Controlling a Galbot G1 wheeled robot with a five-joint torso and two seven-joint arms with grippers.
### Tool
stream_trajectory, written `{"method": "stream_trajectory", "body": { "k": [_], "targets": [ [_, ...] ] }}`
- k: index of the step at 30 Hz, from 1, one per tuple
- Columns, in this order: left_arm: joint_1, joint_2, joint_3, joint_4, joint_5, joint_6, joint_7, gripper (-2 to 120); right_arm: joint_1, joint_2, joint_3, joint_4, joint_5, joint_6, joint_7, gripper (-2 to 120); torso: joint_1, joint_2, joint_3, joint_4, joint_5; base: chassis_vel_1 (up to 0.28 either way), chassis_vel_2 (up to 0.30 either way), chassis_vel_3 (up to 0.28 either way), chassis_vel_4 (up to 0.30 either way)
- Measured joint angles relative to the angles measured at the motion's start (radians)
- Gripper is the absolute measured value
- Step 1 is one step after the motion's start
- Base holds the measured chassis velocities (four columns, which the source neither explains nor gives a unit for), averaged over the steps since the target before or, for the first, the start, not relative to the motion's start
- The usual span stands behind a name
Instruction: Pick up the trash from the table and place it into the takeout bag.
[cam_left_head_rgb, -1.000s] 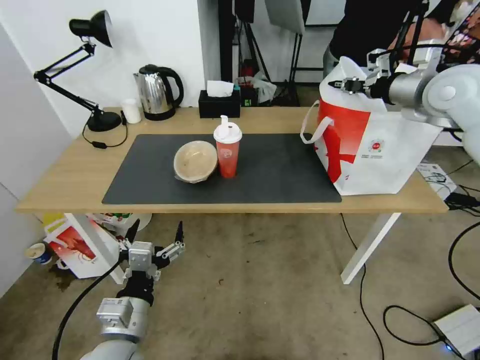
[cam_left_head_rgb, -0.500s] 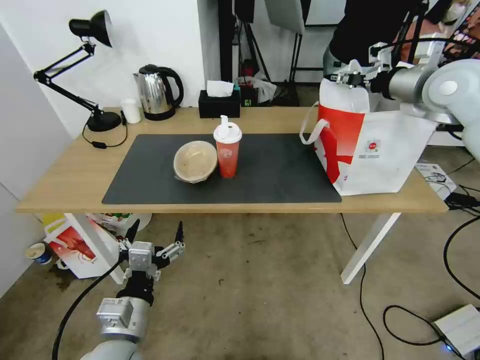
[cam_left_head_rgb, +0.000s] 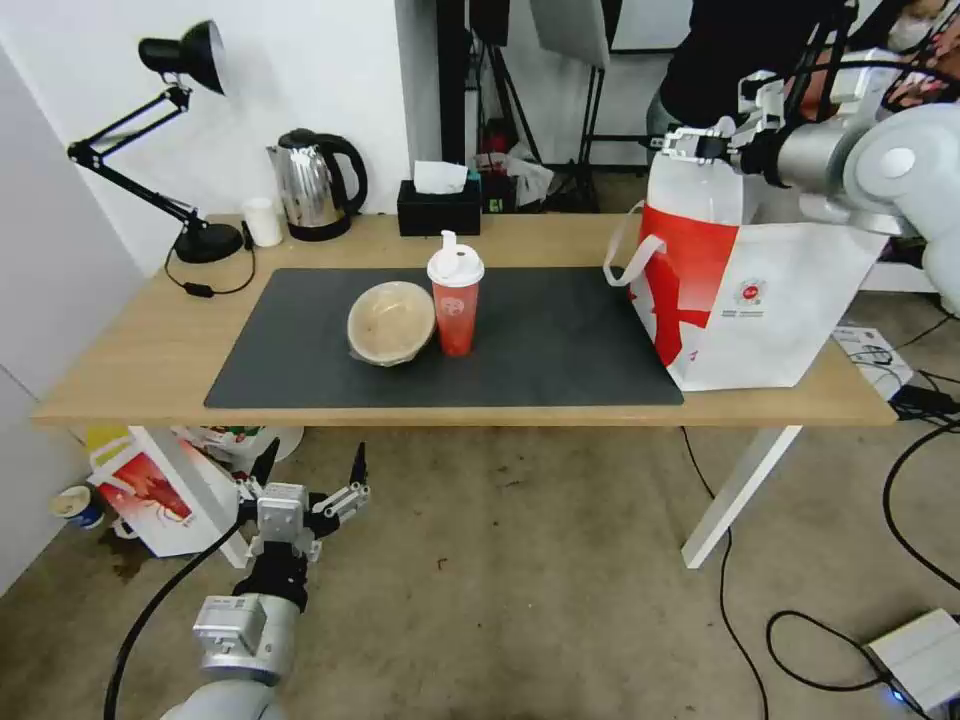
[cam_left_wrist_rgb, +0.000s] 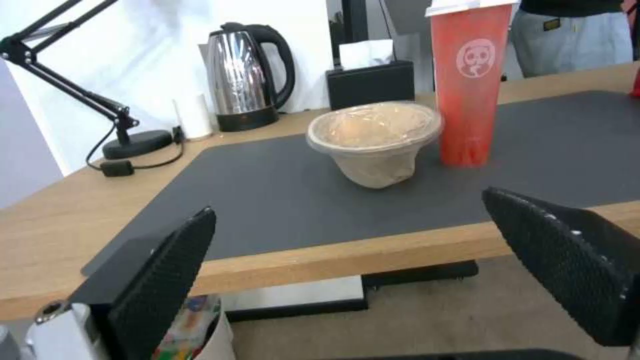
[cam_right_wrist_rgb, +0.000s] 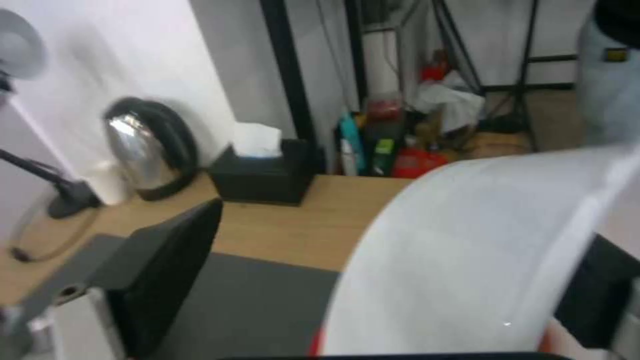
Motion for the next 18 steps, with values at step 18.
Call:
{"method": "stream_trajectory", "body": {
  "k": [18],
  "targets": [
    [0.000, 0.000, 0.000, 0.000, 0.000, 0.000, 0.000, 100, 0.042, -0.081, -0.081, 0.016, -0.011, -0.063, 0.153, 100, 0.000, 0.000, 0.000, 0.0000, 0.0001, 0.000, 0.000, 0.000, 0.000]
  ]
}}
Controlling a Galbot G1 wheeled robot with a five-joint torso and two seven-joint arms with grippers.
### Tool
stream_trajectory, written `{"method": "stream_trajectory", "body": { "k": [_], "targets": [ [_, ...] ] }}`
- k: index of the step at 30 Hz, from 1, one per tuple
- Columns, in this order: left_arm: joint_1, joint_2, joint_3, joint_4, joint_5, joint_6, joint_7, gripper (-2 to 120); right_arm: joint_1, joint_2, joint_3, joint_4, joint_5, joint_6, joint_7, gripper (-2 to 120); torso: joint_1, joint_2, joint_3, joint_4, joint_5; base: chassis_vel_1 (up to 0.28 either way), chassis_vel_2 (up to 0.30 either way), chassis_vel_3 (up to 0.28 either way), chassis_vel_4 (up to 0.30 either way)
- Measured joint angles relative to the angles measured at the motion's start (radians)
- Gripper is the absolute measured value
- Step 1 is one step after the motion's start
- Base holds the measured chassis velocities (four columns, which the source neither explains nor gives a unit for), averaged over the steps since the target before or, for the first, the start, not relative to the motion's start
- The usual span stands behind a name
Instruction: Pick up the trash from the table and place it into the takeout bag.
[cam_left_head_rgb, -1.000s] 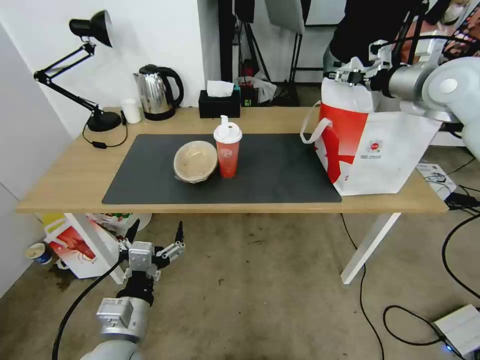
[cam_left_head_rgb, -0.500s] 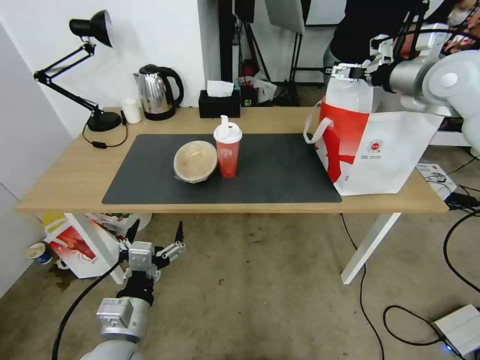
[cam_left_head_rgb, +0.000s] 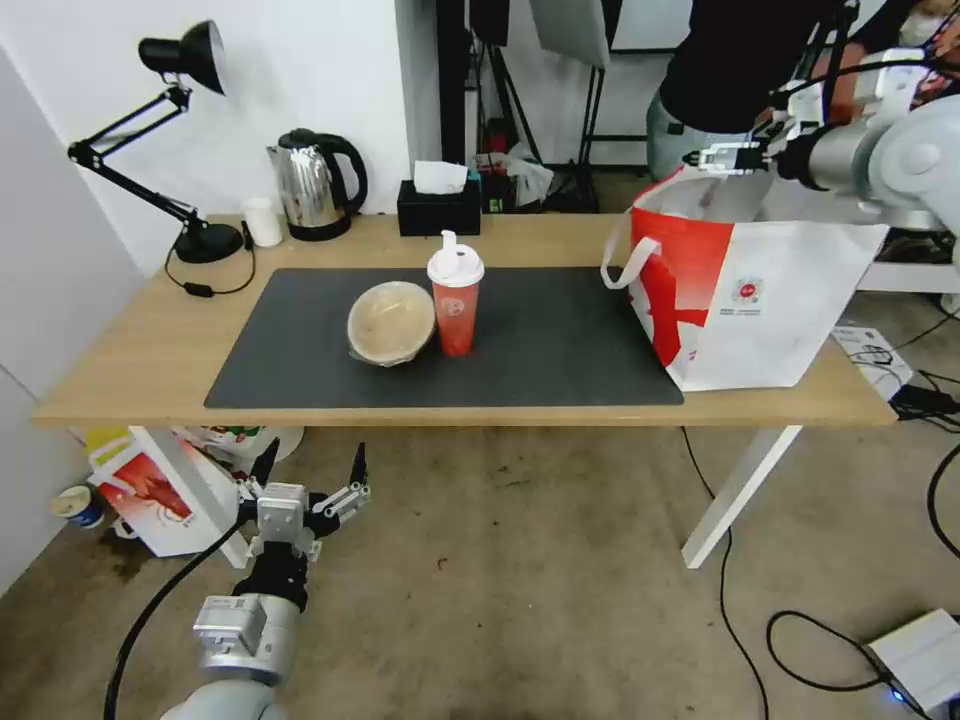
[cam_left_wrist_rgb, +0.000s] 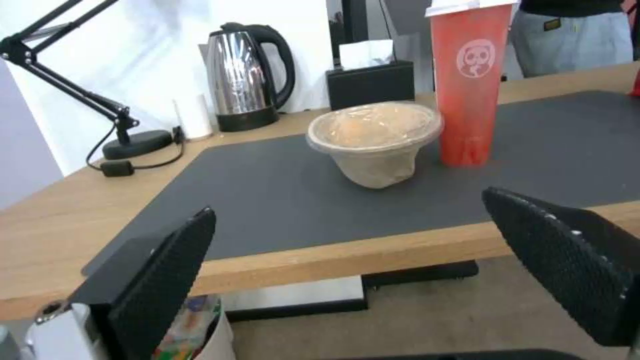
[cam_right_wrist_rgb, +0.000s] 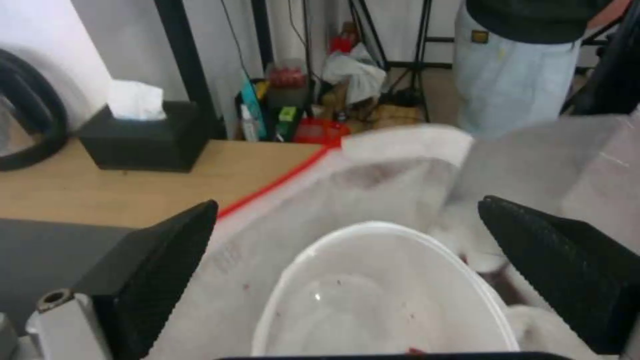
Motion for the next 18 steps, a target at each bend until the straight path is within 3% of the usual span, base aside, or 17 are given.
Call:
{"method": "stream_trajectory", "body": {
  "k": [10, 12, 13, 17, 18],
  "targets": [
    [0.000, 0.000, 0.000, 0.000, 0.000, 0.000, 0.000, 100, -0.002, -0.032, -0.008, 0.010, -0.019, 0.000, -0.008, 100, 0.000, 0.000, 0.000, -0.0002, 0.0001, 0.000, 0.000, 0.000, 0.000],
    [0.000, 0.000, 0.000, 0.000, 0.000, 0.000, 0.000, 100, -0.003, -0.027, 0.049, -0.001, -0.072, 0.056, -0.083, 100, 0.000, 0.000, 0.000, 0.0000, -0.0001, 0.000, 0.000, 0.000, 0.000],
    [0.000, 0.000, 0.000, 0.000, 0.000, 0.000, 0.000, 100, -0.003, -0.027, 0.049, -0.001, -0.072, 0.056, -0.083, 100, 0.000, 0.000, 0.000, 0.0000, -0.0001, 0.000, 0.000, 0.000, 0.000],
    [0.000, 0.000, 0.000, 0.000, 0.000, 0.000, 0.000, 100, -0.050, -0.025, 0.138, 0.037, -0.155, 0.239, -0.142, 100, 0.000, 0.000, 0.000, 0.0001, 0.0001, 0.000, 0.000, 0.000, 0.000],
    [0.000, 0.000, 0.000, 0.000, 0.000, 0.000, 0.000, 100, -0.050, -0.025, 0.138, 0.037, -0.155, 0.239, -0.142, 100, 0.000, 0.000, 0.000, 0.0001, 0.0001, 0.000, 0.000, 0.000, 0.000]
  ]
}}
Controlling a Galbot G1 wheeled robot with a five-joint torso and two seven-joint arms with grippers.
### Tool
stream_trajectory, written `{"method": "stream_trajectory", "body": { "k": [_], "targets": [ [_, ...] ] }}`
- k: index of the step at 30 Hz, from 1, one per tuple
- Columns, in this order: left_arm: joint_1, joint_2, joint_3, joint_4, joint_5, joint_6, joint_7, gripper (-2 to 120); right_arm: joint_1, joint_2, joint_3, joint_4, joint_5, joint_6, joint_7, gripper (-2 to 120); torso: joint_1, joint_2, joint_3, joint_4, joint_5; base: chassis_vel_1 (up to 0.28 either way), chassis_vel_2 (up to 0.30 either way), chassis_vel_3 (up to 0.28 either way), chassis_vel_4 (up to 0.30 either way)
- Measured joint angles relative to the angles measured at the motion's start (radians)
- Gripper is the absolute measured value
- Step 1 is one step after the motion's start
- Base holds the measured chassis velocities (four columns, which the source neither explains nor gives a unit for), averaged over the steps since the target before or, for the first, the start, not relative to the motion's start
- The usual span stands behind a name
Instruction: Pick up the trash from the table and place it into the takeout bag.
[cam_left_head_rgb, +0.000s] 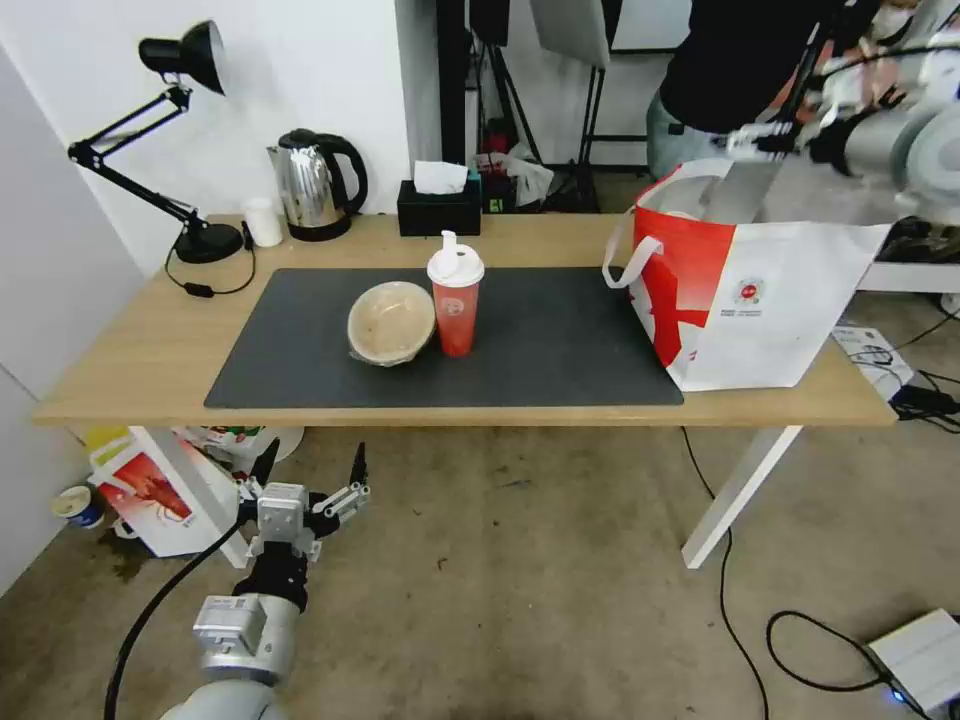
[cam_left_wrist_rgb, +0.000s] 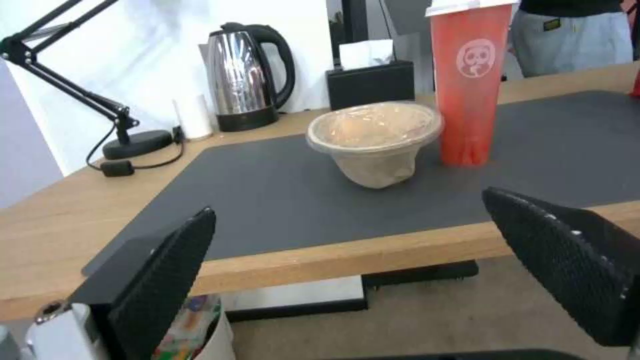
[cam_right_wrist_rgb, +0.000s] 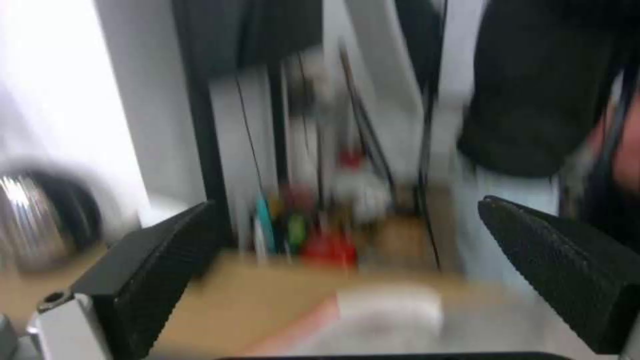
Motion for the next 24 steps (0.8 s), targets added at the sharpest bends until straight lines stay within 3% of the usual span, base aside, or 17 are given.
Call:
{"method": "stream_trajectory", "body": {
  "k": [3, 8, 13, 18, 24],
  "targets": [
    [0.000, 0.000, 0.000, 0.000, 0.000, 0.000, 0.000, 100, -0.048, -0.011, 0.067, 0.055, -0.042, 0.157, -0.018, 100, 0.000, 0.000, 0.000, -0.0001, 0.0002, 0.000, 0.000, 0.000, 0.000],
    [0.000, 0.000, 0.000, 0.000, 0.000, 0.000, 0.000, 100, -0.129, -0.044, 0.147, 0.167, -0.049, 0.274, -0.005, 100, 0.000, 0.000, 0.000, -0.0002, 0.0000, 0.000, 0.000, 0.000, 0.000],
    [0.000, 0.000, 0.000, 0.000, 0.000, 0.000, 0.000, 100, -0.248, -0.082, 0.236, 0.357, -0.068, 0.430, 0.092, 100, 0.000, 0.000, 0.000, -0.0001, -0.0006, 0.000, 0.000, 0.000, 0.000],
    [0.000, 0.000, 0.000, 0.000, 0.000, 0.000, 0.000, 100, -0.398, -0.076, 0.302, 0.483, -0.171, 0.489, 0.143, 100, 0.000, 0.000, 0.000, -0.0003, 0.0001, 0.000, 0.000, 0.000, 0.000],
    [0.000, 0.000, 0.000, 0.000, 0.000, 0.000, 0.000, 100, -0.689, 0.016, 0.367, 0.637, -0.385, 0.537, 0.209, 100, 0.000, 0.000, 0.000, 0.0000, -0.0002, 0.000, 0.000, 0.000, 0.000]
  ]
}}
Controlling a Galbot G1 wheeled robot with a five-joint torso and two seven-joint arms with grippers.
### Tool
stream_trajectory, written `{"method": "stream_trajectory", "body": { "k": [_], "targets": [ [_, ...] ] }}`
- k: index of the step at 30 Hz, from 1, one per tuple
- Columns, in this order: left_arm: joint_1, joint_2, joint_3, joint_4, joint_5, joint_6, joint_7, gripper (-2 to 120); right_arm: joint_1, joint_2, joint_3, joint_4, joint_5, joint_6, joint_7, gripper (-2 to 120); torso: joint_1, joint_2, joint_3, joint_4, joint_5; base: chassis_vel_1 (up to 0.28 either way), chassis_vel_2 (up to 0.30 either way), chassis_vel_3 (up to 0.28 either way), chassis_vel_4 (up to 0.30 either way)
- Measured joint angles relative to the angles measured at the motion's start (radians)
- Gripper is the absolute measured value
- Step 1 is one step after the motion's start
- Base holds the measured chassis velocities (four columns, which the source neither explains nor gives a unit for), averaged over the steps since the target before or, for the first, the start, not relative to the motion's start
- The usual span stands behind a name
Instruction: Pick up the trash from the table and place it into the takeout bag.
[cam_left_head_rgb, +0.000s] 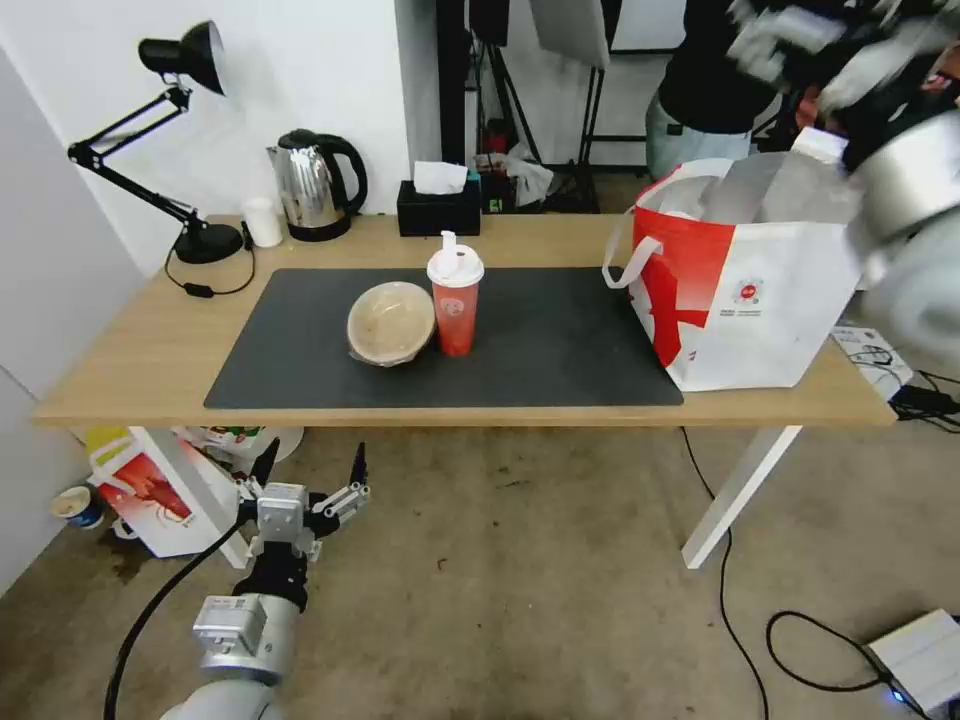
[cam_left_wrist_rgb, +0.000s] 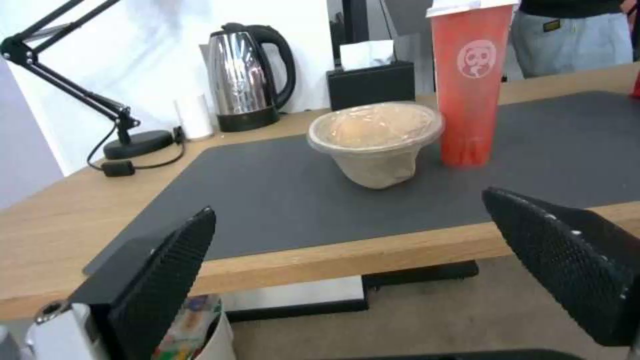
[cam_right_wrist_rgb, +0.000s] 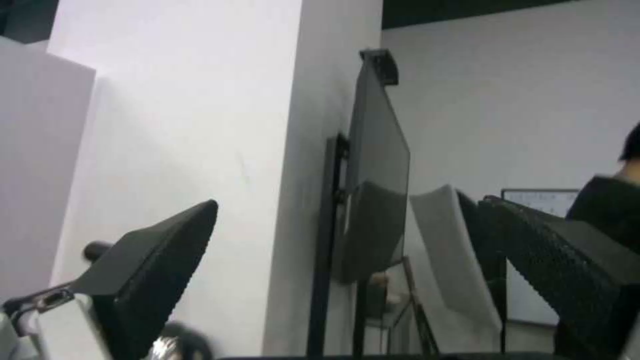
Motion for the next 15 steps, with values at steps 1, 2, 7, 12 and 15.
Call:
{"method": "stream_trajectory", "body": {
  "k": [1, 2, 7, 12, 15],
  "targets": [
    [0.000, 0.000, 0.000, 0.000, 0.000, 0.000, 0.000, 100, -0.048, 0.022, 0.006, 0.014, -0.033, 0.008, 0.005, 100, 0.000, 0.000, 0.000, -0.0001, 0.0005, 0.000, 0.000, 0.000, 0.000],
    [0.000, 0.000, 0.000, 0.000, 0.000, 0.000, 0.000, 100, -0.048, 0.022, 0.006, 0.014, -0.033, 0.008, 0.005, 100, 0.000, 0.000, 0.000, -0.0001, 0.0005, 0.000, 0.000, 0.000, 0.000],
    [0.000, 0.000, 0.000, 0.000, 0.000, 0.000, 0.000, 100, -0.228, 0.129, 0.038, 0.052, -0.178, 0.048, -0.003, 100, 0.000, 0.000, 0.000, -0.0002, -0.0001, 0.000, 0.000, 0.000, 0.000],
    [0.000, 0.000, 0.000, 0.000, 0.000, 0.000, 0.000, 100, -0.319, 0.194, 0.047, 0.083, -0.264, 0.068, -0.029, 100, 0.000, 0.000, 0.000, 0.0000, 0.0000, 0.000, 0.000, 0.000, 0.000],
    [0.000, 0.000, 0.000, 0.000, 0.000, 0.000, 0.000, 100, -0.355, 0.214, 0.049, 0.102, -0.295, 0.070, -0.035, 100, 0.000, 0.000, 0.000, -0.0001, -0.0002, 0.000, 0.000, 0.000, 0.000]
  ]
}}
